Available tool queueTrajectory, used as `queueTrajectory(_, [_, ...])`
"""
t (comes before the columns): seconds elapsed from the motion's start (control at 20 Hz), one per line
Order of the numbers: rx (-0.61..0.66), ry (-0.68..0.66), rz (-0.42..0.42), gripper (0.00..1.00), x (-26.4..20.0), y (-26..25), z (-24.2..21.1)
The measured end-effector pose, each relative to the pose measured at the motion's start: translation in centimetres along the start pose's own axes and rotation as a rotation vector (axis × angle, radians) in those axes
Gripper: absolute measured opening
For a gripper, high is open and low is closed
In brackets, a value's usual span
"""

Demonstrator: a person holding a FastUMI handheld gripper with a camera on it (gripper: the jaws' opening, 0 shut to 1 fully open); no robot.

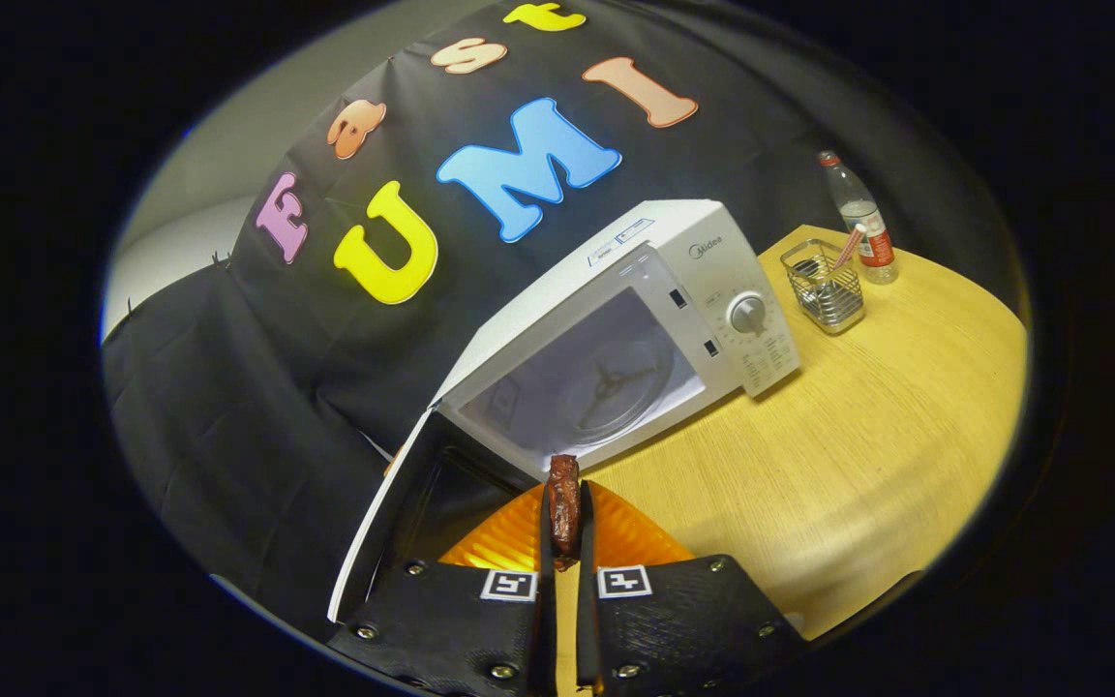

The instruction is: Open the microwave, put the food inside, and close the microwave door.

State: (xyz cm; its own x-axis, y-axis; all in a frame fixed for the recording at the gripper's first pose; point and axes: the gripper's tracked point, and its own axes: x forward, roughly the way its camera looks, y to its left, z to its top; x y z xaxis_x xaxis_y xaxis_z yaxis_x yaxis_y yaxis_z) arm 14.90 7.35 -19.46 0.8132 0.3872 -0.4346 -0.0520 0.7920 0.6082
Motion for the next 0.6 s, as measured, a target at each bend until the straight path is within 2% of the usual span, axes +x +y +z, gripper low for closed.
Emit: queueTrajectory(0.6, [-0.026, -0.061, 0.002, 0.08, 12.1, -0.7, 1.4])
